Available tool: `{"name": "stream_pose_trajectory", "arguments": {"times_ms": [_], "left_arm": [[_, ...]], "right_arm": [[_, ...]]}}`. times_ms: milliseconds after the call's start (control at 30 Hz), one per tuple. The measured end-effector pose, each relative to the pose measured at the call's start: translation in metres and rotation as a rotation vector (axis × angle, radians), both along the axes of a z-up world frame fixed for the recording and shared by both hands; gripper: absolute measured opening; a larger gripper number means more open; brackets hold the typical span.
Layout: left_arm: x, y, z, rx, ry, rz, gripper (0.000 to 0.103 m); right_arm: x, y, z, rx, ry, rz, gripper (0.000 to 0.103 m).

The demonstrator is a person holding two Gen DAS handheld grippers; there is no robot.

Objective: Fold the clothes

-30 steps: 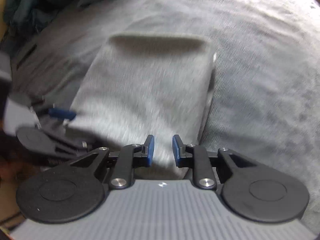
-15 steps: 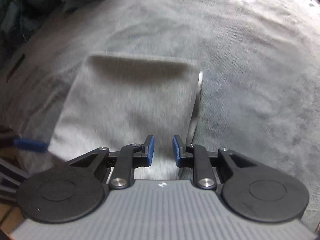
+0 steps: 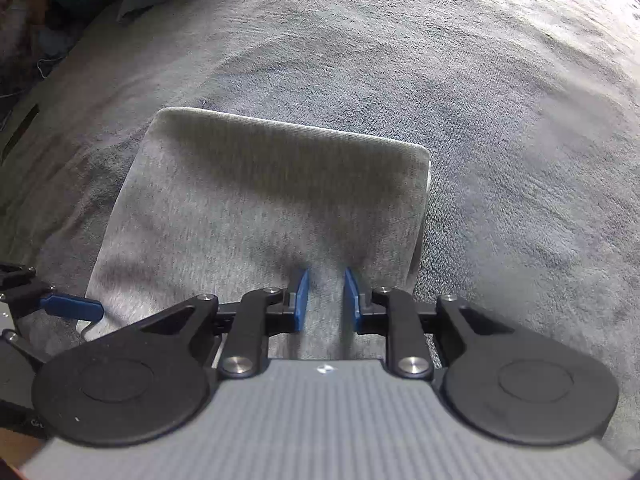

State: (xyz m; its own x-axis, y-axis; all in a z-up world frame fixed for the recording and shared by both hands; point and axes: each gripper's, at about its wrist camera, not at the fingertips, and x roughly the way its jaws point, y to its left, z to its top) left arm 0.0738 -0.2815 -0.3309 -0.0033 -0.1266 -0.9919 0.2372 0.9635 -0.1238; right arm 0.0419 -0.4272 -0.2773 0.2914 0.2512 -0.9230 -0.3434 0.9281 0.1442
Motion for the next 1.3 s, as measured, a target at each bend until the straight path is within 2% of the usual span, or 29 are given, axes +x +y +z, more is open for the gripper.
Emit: {"name": "stream_pose_trajectory", "arguments": {"times_ms": [433,800,1100,1300], "left_arm": [[-0.003,0.000,0.001,0.022,0.009,0.001,0.094],[-0.003,0.002,0.001,0.061,0.042,0.023,0.103],[-0.001,0.003,0.001,0.078,0.070,0.019,0.103],[-0.005,0.018,0.007,0.027,0.059,0.029,0.103]], "right_arm": [[-0.002,0.005,0.001,-0.020,-0.022,-0.015,0.020],[-0.006,0.007,0.000,-0.037,-0.042,-0.017,0.021],[-0.008,0.008,0.000,-0.039,-0.055,-0.030,0.022],[-0.008,0.007,-0.001,-0.030,-0.056,-0.035,0.022]]}}
